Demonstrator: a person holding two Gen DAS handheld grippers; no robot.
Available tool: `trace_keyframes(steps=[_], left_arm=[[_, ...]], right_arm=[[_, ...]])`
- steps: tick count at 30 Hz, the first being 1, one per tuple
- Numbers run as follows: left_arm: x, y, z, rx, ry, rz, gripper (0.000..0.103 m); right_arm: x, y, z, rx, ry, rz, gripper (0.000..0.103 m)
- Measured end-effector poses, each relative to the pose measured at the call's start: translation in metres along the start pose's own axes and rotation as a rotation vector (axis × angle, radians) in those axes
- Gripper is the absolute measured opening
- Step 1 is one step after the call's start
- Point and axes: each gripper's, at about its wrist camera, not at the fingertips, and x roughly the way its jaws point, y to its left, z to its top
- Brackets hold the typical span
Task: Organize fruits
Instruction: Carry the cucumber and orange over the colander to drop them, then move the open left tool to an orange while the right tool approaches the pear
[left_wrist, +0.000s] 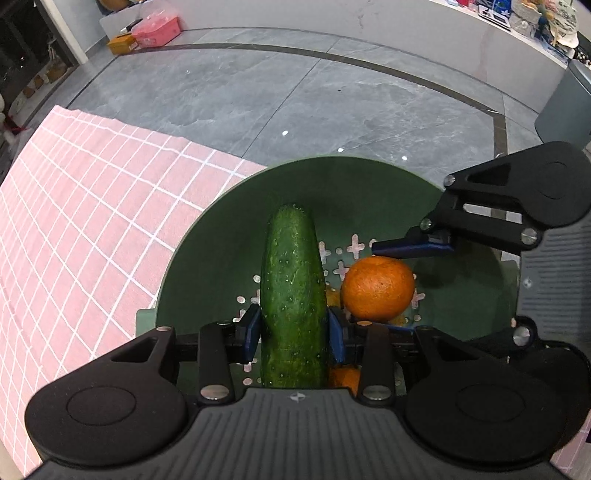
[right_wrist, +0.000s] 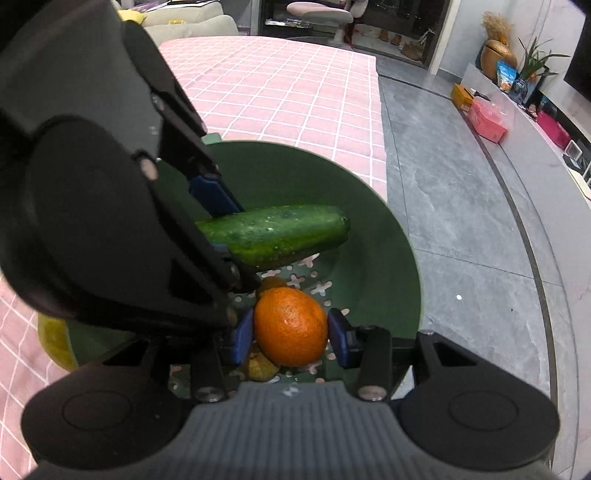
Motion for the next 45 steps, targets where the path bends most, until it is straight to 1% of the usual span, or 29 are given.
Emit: trace_keyframes(steps=[4,7,8,9,12,14,16,17,19,21,24,31,35,39,41,45], left_arm=[[-0.003,-0.002,0.002,0.004,-0.002,0.02,0.043],[-0.008,-0.004,0.003,0.009,-0.01,0.037,0.051],[-0.012,-0.003,0.003,0.0,-0.012,0.045,0.056],[-0.016,-0.002,0.004,-0.014,-0.018,0.057,0.057],[-0.038,0.005,0.002,-0.064,-0.061,0.066,0.057],[-0.059,0.009,-0.003,-0.109,-0.1,0.081,0.06],[-0.078,0.012,-0.01,-0.151,-0.138,0.108,0.065],[-0.089,0.014,-0.017,-0.177,-0.16,0.124,0.068],[-0.107,0.017,-0.031,-0.232,-0.191,0.156,0.07],[-0.124,0.021,-0.05,-0.296,-0.214,0.181,0.071],[-0.143,0.026,-0.083,-0.397,-0.223,0.2,0.071],[-0.174,0.02,-0.159,-0.554,-0.232,0.244,0.071],[-0.179,0.012,-0.198,-0.609,-0.235,0.26,0.072],[-0.174,0.008,-0.223,-0.625,-0.224,0.259,0.072],[-0.17,0.007,-0.23,-0.636,-0.235,0.258,0.072],[-0.157,0.006,-0.251,-0.688,-0.289,0.258,0.072]], right_arm=[[0.0,-0.001,0.0,0.004,0.002,-0.001,0.04],[0.0,0.0,0.001,0.012,0.001,-0.003,0.042],[-0.001,-0.001,0.001,0.009,-0.003,-0.009,0.044],[-0.004,-0.002,0.002,0.009,-0.012,-0.018,0.048],[-0.012,-0.005,0.006,0.035,-0.035,-0.004,0.049],[-0.021,-0.007,0.009,0.057,-0.056,0.007,0.049],[-0.029,-0.008,0.012,0.069,-0.076,0.013,0.049],[-0.034,-0.007,0.012,0.074,-0.087,0.018,0.049],[-0.042,-0.004,0.013,0.082,-0.104,0.029,0.049],[-0.052,0.0,0.013,0.083,-0.123,0.045,0.049],[-0.066,0.008,0.012,0.068,-0.144,0.059,0.049],[-0.086,0.034,0.004,0.02,-0.166,0.099,0.049],[-0.094,0.049,-0.005,-0.005,-0.181,0.122,0.049],[-0.101,0.062,-0.019,0.001,-0.178,0.145,0.049],[-0.102,0.069,-0.027,0.006,-0.168,0.155,0.049],[-0.092,0.084,-0.043,-0.004,-0.124,0.179,0.049]])
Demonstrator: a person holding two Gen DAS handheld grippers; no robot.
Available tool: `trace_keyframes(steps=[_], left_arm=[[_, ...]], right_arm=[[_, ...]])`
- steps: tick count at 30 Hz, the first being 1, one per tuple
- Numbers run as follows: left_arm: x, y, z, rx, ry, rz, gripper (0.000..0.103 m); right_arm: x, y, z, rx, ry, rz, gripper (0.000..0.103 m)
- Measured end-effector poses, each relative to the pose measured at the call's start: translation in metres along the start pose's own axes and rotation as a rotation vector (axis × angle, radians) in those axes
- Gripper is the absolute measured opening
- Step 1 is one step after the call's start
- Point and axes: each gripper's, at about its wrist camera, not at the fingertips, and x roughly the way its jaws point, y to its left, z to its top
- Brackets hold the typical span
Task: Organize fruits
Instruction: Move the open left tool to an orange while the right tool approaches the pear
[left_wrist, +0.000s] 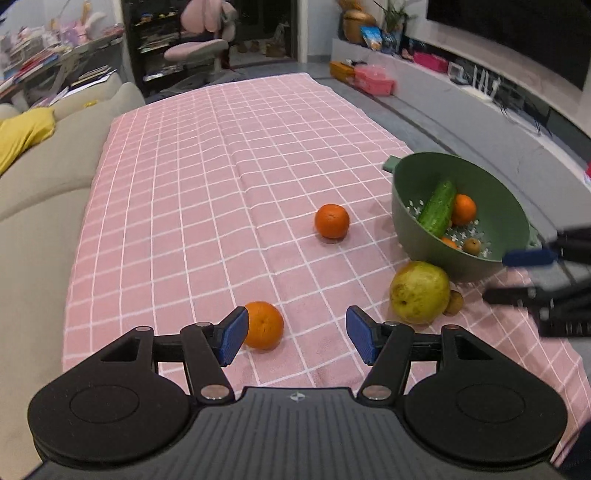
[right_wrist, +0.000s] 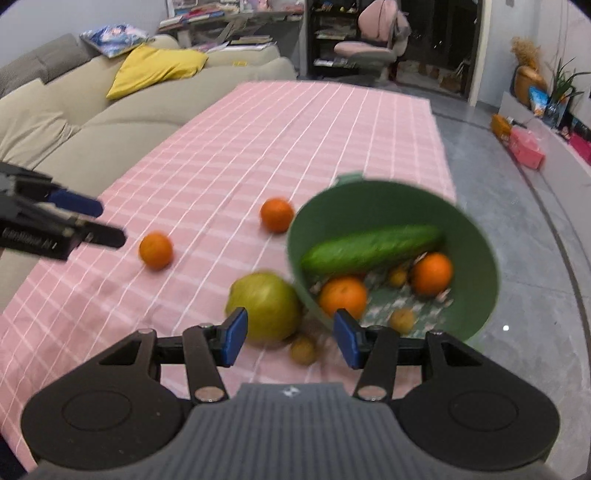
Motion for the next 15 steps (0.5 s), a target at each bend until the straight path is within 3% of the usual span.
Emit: trace_keyframes(steps=[2,6,11,15], left_arm=[[0.005,0.006,-0.011,-0.02,-0.01,0.01,0.072],[0.022,0.018,-0.019,-0.047,0.046,0.036,0.071],[0.026,0.024,-0.021,-0.039,0.035,0.035,0.072],[0.033,0.025,-0.023,-0.027,0.037,0.047,0.072]], right_arm=[[0.008,0.006,-0.007,0.005,0.02,-0.003,0.049],[0.024,0.017,-0.02,0.035,0.039,-0.019,0.049],[0.039,0.032,-0.025,0.04,0.036,-0.041,0.049],[0.048,0.034,-0.02,0.071,0.026,-0.061,0.058]])
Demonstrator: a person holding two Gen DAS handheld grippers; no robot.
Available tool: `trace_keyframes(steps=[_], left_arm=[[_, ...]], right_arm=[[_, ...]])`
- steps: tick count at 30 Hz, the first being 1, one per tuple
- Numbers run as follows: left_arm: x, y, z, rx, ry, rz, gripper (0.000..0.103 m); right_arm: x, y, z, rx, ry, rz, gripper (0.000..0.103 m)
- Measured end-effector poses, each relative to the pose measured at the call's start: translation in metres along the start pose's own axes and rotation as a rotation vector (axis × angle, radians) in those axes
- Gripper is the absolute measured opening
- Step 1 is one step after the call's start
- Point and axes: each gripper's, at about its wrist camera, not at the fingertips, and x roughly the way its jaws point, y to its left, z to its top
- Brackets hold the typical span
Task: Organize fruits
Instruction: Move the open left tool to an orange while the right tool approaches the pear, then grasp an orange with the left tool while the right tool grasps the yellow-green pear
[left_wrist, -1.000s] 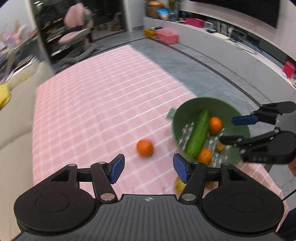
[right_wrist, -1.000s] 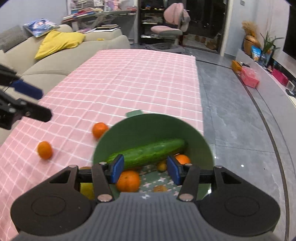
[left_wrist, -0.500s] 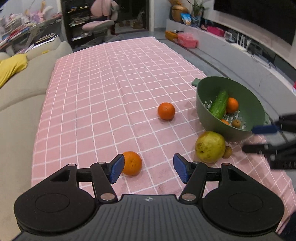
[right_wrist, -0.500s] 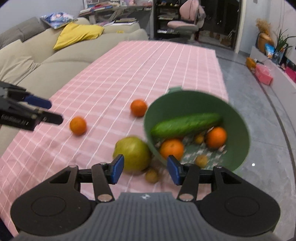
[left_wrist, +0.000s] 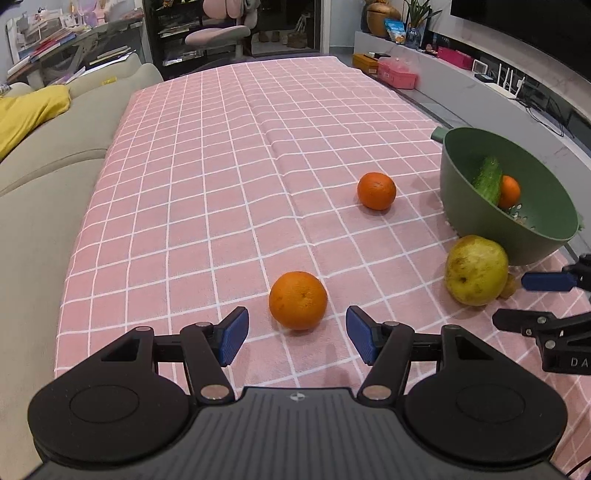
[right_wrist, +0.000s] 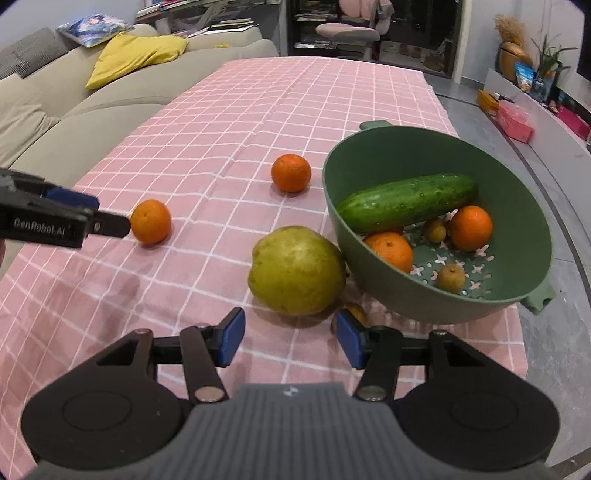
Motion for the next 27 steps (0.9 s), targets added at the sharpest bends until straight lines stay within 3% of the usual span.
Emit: trace_keyframes(steps=[8,13,27], left_arm=[[0.014,0.002,0.003,-0.002,-0.007,-0.019,0.072],[0.026,-0.001,0.005,0.012,0.0,-0.015,0.072],[0.049,0.005,0.006,-0.015,0.024,-0.01,0.071]], right_arm=[[0.013,-0.006,0.014,0.104,-0.007,-0.016,0.06],[0.02,-0.005,0.021,0.165,-0.018,-0.02,0.073],[0.044,-0.011,0.029,0.299,0.018,-0.033,0.077]])
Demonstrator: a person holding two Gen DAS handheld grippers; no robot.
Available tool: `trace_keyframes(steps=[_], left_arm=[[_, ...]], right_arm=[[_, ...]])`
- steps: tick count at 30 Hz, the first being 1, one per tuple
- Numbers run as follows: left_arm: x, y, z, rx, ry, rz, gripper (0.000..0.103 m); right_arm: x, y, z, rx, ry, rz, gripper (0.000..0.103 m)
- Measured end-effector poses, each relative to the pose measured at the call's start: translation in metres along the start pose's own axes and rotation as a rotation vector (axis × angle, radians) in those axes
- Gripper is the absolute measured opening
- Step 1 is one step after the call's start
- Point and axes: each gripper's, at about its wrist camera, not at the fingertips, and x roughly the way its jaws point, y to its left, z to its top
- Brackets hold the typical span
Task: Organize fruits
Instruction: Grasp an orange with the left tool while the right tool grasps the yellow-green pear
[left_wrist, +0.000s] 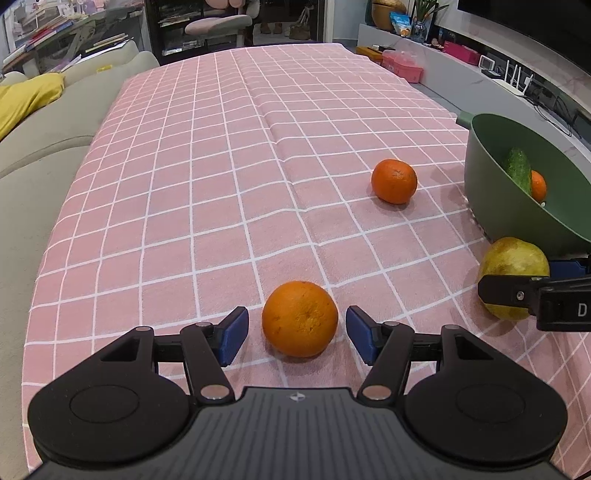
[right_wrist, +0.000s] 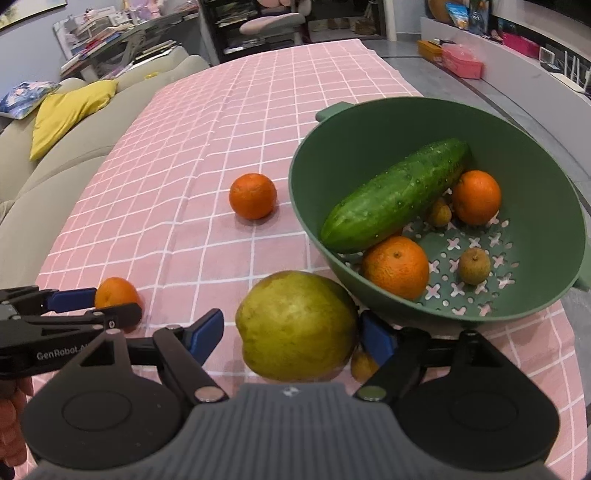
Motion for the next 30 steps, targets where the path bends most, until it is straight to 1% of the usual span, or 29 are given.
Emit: trace_keyframes(steps=[1,3,7,8,10,17,22,30], left_arm=[[0.001,0.0,0.0,0.002,0.001,-0.001,0.071],[0.003,-0.001,0.0,0.007,0.006,-0.004,0.071],[0.006,-0.001,-0.001,0.016,0.01,-0.015,0.062],[0.005,-0.002,-0.002,0.019,0.009,-0.012,0.056],[0.006,-0.002,-0.002,0.029,0.011,-0.011,0.051],[0.002,0.002,-0.003,0.02,0.028,-0.021,0.05],[0.001,0.003,-0.005,0.018,0.033,-0.012,0.05],[-0.005,0.006,-0.004,0.013,0.027,-0.008,0.05]], right_arm=[[0.001,0.0,0.0,0.003,0.003,-0.006,0.077],[0.004,0.0,0.001,0.0,0.005,-0.031,0.069],[0.003,-0.002,0.0,-0.003,0.008,-0.032,0.069],[0.003,-0.002,0.0,-0.007,0.007,-0.031,0.068],[0.002,-0.002,-0.001,-0.013,0.005,-0.03,0.068],[0.002,0.0,-0.002,-0.029,0.015,-0.012,0.068],[0.001,0.003,-0.003,-0.037,0.025,0.002,0.068],[-0.004,0.01,-0.003,-0.054,0.021,0.027,0.068]])
